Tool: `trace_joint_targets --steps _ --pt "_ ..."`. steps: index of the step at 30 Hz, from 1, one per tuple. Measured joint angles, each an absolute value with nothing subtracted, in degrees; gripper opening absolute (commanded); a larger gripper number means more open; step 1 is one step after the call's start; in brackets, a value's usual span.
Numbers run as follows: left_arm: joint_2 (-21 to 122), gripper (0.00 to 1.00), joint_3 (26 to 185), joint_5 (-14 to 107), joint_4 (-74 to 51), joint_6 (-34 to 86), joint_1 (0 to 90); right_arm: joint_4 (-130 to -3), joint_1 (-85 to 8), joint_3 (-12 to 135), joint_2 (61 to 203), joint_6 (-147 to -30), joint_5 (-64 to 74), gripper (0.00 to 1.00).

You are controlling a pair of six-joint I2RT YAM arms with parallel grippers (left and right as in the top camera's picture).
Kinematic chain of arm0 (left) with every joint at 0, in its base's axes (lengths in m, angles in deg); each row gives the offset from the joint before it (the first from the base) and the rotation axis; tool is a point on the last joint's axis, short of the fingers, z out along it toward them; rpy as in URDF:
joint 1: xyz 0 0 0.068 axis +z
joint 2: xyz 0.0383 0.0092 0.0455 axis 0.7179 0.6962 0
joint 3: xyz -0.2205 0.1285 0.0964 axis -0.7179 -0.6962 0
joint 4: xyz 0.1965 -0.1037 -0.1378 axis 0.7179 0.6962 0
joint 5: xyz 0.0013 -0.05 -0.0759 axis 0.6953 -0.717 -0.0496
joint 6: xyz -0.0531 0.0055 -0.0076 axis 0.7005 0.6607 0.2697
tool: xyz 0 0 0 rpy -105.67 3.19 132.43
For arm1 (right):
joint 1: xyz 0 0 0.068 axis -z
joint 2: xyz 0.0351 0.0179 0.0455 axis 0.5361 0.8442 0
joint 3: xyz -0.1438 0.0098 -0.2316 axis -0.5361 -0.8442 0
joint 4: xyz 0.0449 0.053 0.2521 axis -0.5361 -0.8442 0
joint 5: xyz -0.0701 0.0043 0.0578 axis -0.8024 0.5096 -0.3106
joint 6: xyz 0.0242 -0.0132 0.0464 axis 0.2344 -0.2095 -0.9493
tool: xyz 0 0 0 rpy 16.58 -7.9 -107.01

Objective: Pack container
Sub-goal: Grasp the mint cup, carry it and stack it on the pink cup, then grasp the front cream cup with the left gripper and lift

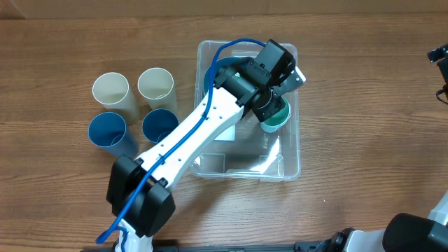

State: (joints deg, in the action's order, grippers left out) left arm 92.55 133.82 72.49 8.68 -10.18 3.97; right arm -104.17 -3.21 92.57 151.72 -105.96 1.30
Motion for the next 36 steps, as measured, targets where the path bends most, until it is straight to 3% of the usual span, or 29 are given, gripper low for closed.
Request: trace_joint_targets --steps 5,7,13,19,26,32,36 --pt "93.4 0.05 133.8 73.1 7.3 -9.2 4.0 -104.1 -3.2 92.6 151.7 -106.0 1.3 1.0" --pt "93.4 0.39 133.8 73.1 7.3 -9.1 4.0 -104.2 -3.2 92.6 151.7 -106.0 1.3 1.0" --pt "93.4 0.66 137.1 77.0 12.8 -5.7 4.1 -104.2 -3.2 92.6 151.7 -106.0 1.3 1.0" --pt "90.6 0.77 158.8 86.2 31.6 7.4 11.3 -104.2 -3.2 92.6 151.7 -106.0 1.3 1.0" --pt "83.1 0.78 164.9 86.7 50.2 21.4 38.7 -104.2 -3.2 92.6 151.7 -106.0 1.3 1.0" --pt "84.2 0.75 153.4 78.5 48.5 22.2 56.2 -104.2 -3.2 92.6 151.7 -106.0 1.3 1.0" --pt "86.5 0.75 142.5 72.9 41.5 19.4 59.7 -104.2 -3.2 92.6 151.7 -105.9 1.3 1.0"
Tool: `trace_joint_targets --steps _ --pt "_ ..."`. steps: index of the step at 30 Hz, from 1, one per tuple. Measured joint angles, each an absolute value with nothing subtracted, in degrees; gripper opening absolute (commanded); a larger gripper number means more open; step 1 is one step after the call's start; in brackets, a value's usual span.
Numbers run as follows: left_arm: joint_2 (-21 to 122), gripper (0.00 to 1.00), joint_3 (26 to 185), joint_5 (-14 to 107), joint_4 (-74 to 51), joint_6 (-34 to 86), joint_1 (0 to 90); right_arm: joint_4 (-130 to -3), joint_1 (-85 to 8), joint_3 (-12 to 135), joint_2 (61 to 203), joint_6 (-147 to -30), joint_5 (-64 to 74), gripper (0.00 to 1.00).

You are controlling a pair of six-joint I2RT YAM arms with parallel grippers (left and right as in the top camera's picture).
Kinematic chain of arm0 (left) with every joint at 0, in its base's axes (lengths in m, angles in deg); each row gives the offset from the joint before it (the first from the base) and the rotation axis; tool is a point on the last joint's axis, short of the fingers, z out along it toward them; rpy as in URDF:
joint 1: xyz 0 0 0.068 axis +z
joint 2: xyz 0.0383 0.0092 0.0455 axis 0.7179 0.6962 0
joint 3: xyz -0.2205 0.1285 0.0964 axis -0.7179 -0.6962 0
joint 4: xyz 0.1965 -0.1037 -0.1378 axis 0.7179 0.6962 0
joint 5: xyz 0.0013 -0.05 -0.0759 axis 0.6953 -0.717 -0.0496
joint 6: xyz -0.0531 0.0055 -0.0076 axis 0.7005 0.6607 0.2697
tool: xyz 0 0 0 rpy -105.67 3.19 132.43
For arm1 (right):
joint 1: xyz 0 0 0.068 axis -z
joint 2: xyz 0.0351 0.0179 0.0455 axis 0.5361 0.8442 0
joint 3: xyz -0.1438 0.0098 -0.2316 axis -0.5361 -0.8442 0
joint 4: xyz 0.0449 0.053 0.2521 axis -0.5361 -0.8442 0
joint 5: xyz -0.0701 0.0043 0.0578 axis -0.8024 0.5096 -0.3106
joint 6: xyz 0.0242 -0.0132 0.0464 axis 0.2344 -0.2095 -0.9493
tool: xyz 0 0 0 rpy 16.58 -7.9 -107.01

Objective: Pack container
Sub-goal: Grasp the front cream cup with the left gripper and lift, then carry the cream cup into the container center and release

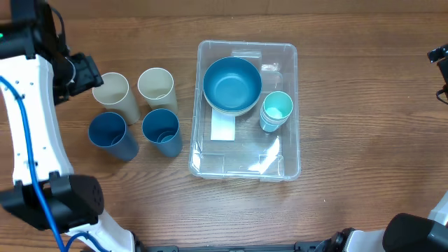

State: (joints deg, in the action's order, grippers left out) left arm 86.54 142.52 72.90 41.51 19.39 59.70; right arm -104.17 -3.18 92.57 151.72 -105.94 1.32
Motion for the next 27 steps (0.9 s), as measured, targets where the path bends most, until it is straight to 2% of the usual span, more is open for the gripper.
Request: trace_joint_targets --steps 5,7,8,12,13,18,21,27 --pt "88.0 0.74 132.0 71.1 35.4 18.1 59.8 -104.2 -3.2 92.6 151.7 -106.0 1.3 1.0" --pt "88.1 0.69 128.0 71.3 32.7 18.1 59.9 -104.1 -3.2 92.6 151.7 -106.0 1.3 1.0" --pt "88.1 0.63 126.9 71.4 31.1 18.2 59.9 -104.2 -3.2 92.6 151.7 -106.0 1.3 1.0" --pt "88.1 0.12 122.7 71.5 25.3 18.3 60.7 -104.1 -3.2 92.6 151.7 -106.0 1.3 1.0" --pt "88.1 0.04 121.8 71.6 23.9 18.3 60.9 -104.2 -3.2 92.6 151.7 -106.0 1.3 1.0" --pt "88.1 0.04 120.5 72.0 20.4 20.2 61.2 -104.2 -3.2 92.6 151.7 -106.0 1.3 1.0" --pt "88.1 0.04 122.6 74.1 23.1 21.8 62.5 -104.2 -3.2 92.6 151.7 -106.0 1.3 1.0" --pt "87.6 0.04 143.8 81.6 33.0 22.9 66.2 -104.2 -3.2 92.6 151.7 -106.0 1.3 1.0"
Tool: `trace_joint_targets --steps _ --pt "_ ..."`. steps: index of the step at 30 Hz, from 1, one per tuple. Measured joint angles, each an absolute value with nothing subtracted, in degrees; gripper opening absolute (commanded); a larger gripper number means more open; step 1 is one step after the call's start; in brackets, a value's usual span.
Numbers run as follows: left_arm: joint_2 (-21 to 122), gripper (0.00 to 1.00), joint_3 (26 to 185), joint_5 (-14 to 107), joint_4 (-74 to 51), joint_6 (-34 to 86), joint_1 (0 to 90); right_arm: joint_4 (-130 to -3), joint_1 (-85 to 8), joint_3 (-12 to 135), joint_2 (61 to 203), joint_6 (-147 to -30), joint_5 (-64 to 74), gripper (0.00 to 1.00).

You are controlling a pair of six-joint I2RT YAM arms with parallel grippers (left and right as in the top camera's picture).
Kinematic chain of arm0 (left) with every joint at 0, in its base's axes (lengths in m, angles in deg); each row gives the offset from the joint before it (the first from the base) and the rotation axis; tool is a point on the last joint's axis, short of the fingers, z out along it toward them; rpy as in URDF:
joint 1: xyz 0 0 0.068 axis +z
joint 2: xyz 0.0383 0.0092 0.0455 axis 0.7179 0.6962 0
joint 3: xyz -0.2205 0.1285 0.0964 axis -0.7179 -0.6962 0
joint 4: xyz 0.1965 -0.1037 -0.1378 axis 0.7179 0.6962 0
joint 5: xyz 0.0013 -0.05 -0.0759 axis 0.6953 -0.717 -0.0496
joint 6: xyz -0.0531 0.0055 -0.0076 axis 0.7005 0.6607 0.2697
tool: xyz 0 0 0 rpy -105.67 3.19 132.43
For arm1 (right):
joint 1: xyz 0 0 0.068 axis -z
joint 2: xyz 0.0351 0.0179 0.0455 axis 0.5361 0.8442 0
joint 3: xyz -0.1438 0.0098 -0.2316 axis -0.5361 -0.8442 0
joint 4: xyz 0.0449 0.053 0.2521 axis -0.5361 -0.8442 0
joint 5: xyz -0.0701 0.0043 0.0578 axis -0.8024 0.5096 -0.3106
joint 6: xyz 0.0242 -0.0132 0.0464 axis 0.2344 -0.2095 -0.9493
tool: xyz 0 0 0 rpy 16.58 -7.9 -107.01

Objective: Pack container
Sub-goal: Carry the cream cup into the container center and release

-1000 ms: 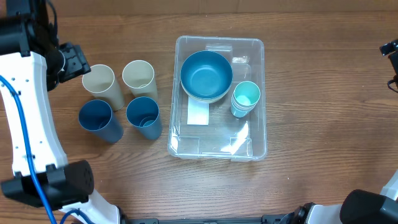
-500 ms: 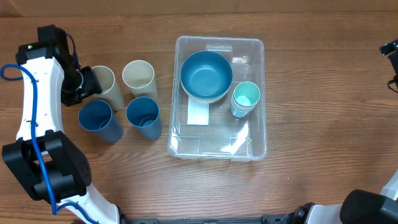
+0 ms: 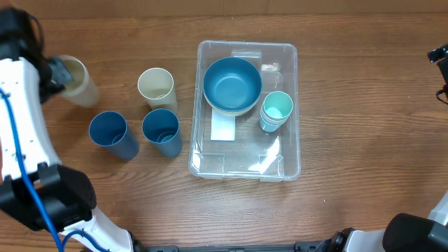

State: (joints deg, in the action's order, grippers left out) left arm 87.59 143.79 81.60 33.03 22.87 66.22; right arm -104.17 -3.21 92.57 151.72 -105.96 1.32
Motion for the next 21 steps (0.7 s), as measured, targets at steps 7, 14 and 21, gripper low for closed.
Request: trace_joint_targets --steps 7,14,21 --pt "78.3 0.04 163.1 71.6 40.5 18.2 54.2 -104.2 -3.2 92.6 151.7 -106.0 1.3 1.0" --pt "74.3 0.04 163.9 67.2 45.4 13.3 25.3 -104.1 -3.2 92.6 151.7 -106.0 1.3 1.0" --pt "83.6 0.04 159.9 72.2 50.6 11.9 9.8 -104.2 -3.2 92.6 151.7 -106.0 1.3 1.0"
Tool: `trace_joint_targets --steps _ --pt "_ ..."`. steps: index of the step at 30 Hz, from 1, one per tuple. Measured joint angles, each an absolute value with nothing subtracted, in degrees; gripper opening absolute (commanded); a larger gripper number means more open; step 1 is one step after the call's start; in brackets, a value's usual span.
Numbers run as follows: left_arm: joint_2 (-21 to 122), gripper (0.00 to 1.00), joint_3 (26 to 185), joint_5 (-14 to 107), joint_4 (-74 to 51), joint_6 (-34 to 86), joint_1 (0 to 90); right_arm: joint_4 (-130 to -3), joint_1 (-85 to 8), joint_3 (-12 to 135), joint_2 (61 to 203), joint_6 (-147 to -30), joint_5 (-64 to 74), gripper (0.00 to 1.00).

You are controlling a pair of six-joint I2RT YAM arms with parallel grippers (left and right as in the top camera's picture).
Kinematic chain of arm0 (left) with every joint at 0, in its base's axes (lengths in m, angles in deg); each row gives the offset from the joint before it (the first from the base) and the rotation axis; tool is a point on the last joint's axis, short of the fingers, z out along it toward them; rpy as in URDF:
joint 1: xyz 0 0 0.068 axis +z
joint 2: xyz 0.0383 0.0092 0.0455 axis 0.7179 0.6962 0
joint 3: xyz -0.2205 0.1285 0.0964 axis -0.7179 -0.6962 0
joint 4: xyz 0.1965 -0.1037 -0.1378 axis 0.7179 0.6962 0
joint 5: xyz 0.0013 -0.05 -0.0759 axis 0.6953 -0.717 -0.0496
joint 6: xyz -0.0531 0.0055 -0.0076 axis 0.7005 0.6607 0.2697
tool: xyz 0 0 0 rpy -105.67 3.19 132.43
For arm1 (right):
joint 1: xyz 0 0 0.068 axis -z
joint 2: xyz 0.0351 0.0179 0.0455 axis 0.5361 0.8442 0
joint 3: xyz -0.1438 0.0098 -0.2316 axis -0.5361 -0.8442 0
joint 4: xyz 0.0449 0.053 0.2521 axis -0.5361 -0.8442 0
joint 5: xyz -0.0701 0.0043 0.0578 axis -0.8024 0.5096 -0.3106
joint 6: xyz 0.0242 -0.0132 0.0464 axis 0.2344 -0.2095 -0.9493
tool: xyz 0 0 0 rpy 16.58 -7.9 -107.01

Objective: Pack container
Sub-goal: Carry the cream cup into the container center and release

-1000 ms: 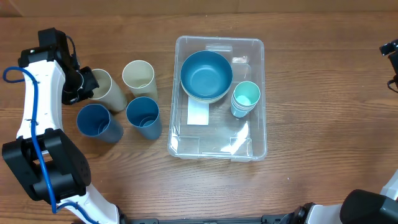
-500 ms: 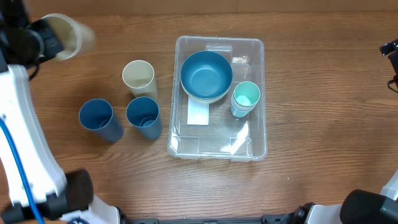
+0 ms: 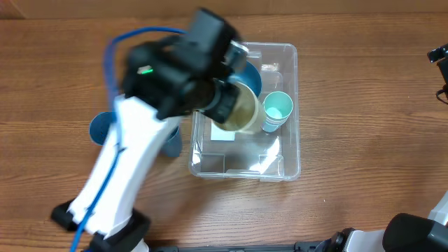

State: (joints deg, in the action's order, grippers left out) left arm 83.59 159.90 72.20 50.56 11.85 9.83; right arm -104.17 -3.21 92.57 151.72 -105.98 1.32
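Note:
A clear plastic container (image 3: 288, 164) lies at the table's middle. Inside it, a stack of teal cups (image 3: 277, 110) stands at the right and a blue bowl (image 3: 250, 74) shows partly at the back. My left gripper (image 3: 225, 105), blurred, hangs over the container's middle, shut on a cream cup (image 3: 243, 110) tipped on its side beside the teal cups. Two blue cups (image 3: 98, 127) (image 3: 172, 142) peek out from under the left arm on the table to the left. The second cream cup is hidden by the arm. A dark part of the right arm (image 3: 438, 55) sits at the right edge.
A white label (image 3: 222, 133) lies on the container's floor. The left arm's white link (image 3: 119, 175) crosses the table's left half from the front edge. The right arm's base (image 3: 420, 234) is at the bottom right corner.
My left gripper was at the far left edge with a cream cup in it. Now it is over the container's middle, still holding that cup, tipped on its side.
At first my left gripper was inside the container at the teal cup. Then it stood at the far left beside the leftmost cream cup. Then it held that cup away from the other cups. Now the cup is over the container.

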Motion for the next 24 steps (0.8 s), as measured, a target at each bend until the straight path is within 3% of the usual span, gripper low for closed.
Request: trace_joint_targets --steps 15,24 --pt "104.0 0.04 154.7 74.6 46.2 11.9 8.1 -104.2 -3.2 92.6 151.7 -106.0 1.3 1.0" --pt "107.6 0.22 154.1 79.4 44.7 12.5 8.1 -104.2 -3.2 92.6 151.7 -106.0 1.3 1.0"
